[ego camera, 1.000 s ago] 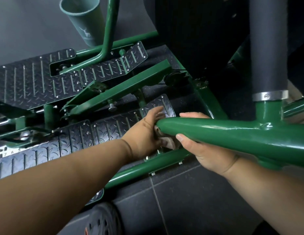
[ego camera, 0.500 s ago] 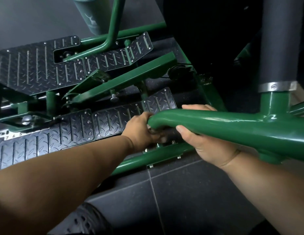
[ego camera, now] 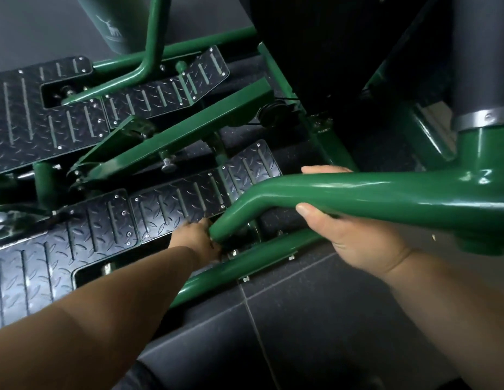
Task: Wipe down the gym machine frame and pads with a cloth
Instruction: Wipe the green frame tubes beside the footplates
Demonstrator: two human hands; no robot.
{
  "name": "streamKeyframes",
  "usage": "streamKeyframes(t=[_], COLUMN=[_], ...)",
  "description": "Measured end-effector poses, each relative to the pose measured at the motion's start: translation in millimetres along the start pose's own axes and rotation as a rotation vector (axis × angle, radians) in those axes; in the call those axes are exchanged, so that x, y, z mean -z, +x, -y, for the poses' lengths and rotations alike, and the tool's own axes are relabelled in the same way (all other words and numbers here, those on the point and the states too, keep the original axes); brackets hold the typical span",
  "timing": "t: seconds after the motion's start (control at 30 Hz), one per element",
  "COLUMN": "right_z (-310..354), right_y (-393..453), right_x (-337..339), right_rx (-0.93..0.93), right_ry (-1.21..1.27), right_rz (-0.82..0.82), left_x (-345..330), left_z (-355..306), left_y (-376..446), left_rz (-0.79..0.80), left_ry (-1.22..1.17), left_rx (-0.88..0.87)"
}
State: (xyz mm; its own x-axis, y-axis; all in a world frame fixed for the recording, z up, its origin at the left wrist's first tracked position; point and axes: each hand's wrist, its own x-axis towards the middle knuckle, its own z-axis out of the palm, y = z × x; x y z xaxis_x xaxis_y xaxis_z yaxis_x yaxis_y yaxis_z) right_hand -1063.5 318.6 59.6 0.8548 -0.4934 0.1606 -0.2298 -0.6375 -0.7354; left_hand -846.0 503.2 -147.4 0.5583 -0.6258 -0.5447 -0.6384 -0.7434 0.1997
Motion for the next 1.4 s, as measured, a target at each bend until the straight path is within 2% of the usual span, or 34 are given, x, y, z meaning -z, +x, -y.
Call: streamKeyframes(t=[0.1,0.2,0.27,0.33,0.37,0.43,0.5,0.6,0.67,0.8,0.87,1.0,1.1,1.23,1.3,1.4], right_z=[2.9,7.2,6.5,4.1,2.2,4.5,10.4,12.1,18.2,42.5,52.2,49.2,43.3,42.9,42.4,42.6], right_y=[-9.6,-19.6,-25.5,-31.3,-34.9,-38.0,-36.9,-25.9,-4.3,46.3,56.1,55.0,52.2,50.9,51.9,50.8], right_x=[-8.3,-27.8,-42.9,-57.6,-63.6,-72.4,-79.2,-96.4,-112.7,-132.1,-134.3,-141.0,-142.1,-144.8,-143.3,-143.1], right_rx=[-0.038,-0.28,-0.421,-0.495,-0.479,-0.325,-0.077,0.345,0.525,0.404,0.364,0.349,0.346,0.314,0.307,0.307], right_ry=[-0.006,0.054,0.064,0.03,-0.011,-0.143,-0.284,-0.544,-0.758,-1.41,-1.614,-1.581,-1.572,-1.551,-1.53,-1.515], right_rz=[-0.04,-0.077,-0.014,0.116,0.165,0.246,0.347,0.41,0.424,0.743,0.817,0.75,0.722,0.707,0.705,0.703], left_x=[-11.8,-7.5,-6.7,-8.7,-10.3,-11.6,-11.9,-11.7,-10.5,-10.6,-13.0,-15.9,-13.1,-4.0,1.6,4.2], left_z=[7.8,11.8,20.9,34.1,39.5,45.8,46.7,45.3,46.7,60.7,76.8,96.1,84.5,46.1,34.1,48.4], left_y=[6.8,7.1,6.1,1.9,0.2,-1.1,-2.8,-1.2,-0.5,-1.9,-3.6,-8.1,-4.5,5.3,11.0,11.3], left_rz=[-0.022,0.011,0.038,0.08,0.09,0.089,0.087,0.109,0.118,0.158,0.194,0.22,0.163,0.102,0.143,0.258], left_ry=[0.018,0.028,0.087,0.15,0.171,0.19,0.198,0.226,0.236,0.258,0.289,0.303,0.205,-0.04,-0.108,-0.083], left_rx=[-0.004,0.003,0.021,0.053,0.061,0.052,0.044,0.036,0.028,0.048,0.109,0.134,0.027,-0.122,-0.141,-0.043])
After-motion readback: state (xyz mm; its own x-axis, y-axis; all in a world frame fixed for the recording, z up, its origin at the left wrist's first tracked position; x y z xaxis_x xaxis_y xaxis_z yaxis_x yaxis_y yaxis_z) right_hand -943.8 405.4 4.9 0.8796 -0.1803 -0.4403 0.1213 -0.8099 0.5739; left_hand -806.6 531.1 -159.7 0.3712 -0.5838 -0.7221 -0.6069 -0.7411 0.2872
